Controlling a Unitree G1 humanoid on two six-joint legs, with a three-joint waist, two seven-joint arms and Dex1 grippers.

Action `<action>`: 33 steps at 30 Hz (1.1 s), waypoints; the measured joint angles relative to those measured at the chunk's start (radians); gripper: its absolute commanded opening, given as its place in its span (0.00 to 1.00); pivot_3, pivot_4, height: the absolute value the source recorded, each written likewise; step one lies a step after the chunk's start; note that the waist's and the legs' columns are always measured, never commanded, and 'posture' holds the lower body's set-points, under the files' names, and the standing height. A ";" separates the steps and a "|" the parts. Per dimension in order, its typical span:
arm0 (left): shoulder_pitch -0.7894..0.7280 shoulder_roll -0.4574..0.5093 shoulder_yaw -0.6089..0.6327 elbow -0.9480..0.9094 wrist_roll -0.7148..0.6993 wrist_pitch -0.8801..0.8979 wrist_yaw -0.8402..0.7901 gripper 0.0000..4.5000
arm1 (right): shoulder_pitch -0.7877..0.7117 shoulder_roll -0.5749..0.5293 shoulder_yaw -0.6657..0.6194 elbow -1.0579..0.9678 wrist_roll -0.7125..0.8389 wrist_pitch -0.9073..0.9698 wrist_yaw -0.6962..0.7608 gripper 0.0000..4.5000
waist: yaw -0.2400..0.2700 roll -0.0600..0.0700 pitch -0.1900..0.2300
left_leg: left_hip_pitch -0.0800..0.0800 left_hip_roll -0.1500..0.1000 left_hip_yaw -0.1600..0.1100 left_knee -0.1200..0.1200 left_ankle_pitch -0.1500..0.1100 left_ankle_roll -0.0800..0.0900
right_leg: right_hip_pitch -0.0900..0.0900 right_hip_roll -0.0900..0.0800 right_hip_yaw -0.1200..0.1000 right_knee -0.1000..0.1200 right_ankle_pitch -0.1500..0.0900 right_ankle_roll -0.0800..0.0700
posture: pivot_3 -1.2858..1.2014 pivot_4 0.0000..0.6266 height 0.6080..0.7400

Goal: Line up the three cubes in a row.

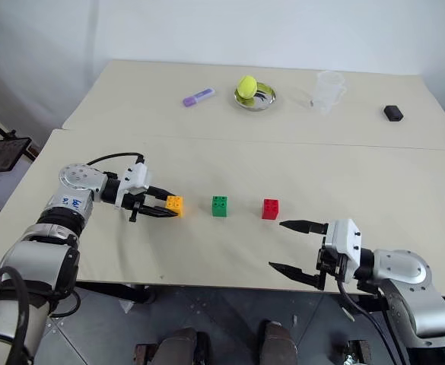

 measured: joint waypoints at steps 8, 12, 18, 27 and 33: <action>-0.001 -0.023 0.012 0.023 0.029 -0.022 0.027 0.81 | -0.026 0.000 -0.006 0.004 -0.004 -0.015 -0.008 1.00 | -0.002 0.000 0.000 | 0.000 0.000 0.000 0.002 0.000 0.001 | 0.000 0.000 0.000 0.001 0.000 0.000 | 0.52 0.24 1.00; 0.002 -0.020 0.026 0.021 0.029 -0.035 0.015 1.00 | -0.048 0.000 0.012 0.008 -0.003 -0.012 0.007 1.00 | -0.007 0.000 0.000 | 0.000 0.000 0.000 0.002 0.000 0.001 | 0.000 0.000 0.000 0.001 0.000 0.000 | 0.52 0.24 1.00; 0.088 0.113 0.119 -0.074 -0.048 -0.057 -0.039 1.00 | -0.098 -0.008 0.013 0.036 0.048 0.023 0.067 1.00 | -0.029 0.000 0.000 | 0.000 0.001 0.000 0.001 -0.001 0.000 | 0.000 0.000 0.001 0.002 0.000 0.000 | 0.52 0.24 1.00; 0.385 0.336 0.260 -0.612 -0.233 0.255 -0.026 1.00 | -0.425 -0.254 -0.033 0.308 0.043 0.068 0.263 1.00 | -0.037 0.000 0.001 | 0.000 0.001 -0.003 0.003 -0.001 0.001 | 0.001 -0.001 0.000 0.004 0.000 0.000 | 0.52 0.24 1.00; 0.469 0.352 0.292 -0.726 -0.266 0.375 0.055 1.00 | -0.580 -0.220 0.010 0.572 -0.033 -0.003 0.322 1.00 | -0.040 0.002 0.001 | 0.000 0.001 -0.001 0.002 -0.001 0.000 | 0.000 -0.001 0.001 0.004 0.000 0.000 | 0.52 0.24 1.00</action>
